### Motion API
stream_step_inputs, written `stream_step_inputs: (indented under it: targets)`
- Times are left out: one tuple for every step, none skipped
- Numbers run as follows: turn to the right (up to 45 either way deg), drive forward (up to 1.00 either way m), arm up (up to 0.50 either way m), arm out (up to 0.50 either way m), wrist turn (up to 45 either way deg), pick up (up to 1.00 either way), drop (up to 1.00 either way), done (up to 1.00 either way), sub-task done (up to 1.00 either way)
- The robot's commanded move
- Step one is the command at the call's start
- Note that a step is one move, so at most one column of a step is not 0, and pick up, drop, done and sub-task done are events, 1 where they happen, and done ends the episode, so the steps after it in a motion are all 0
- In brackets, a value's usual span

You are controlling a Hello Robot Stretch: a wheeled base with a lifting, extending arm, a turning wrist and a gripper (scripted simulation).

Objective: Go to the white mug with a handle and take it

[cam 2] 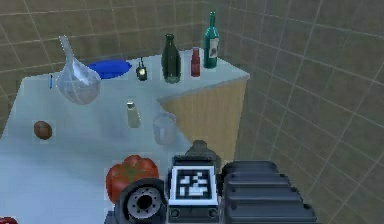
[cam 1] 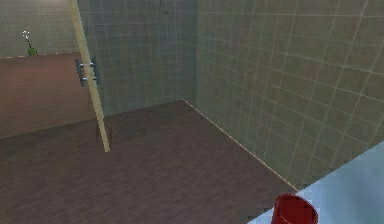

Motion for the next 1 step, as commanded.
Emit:
stream_step_inputs:
  targets:
    - [0.0,0.0,0.0,0.2,0.0,0.0,0.0,0.0,0.0]
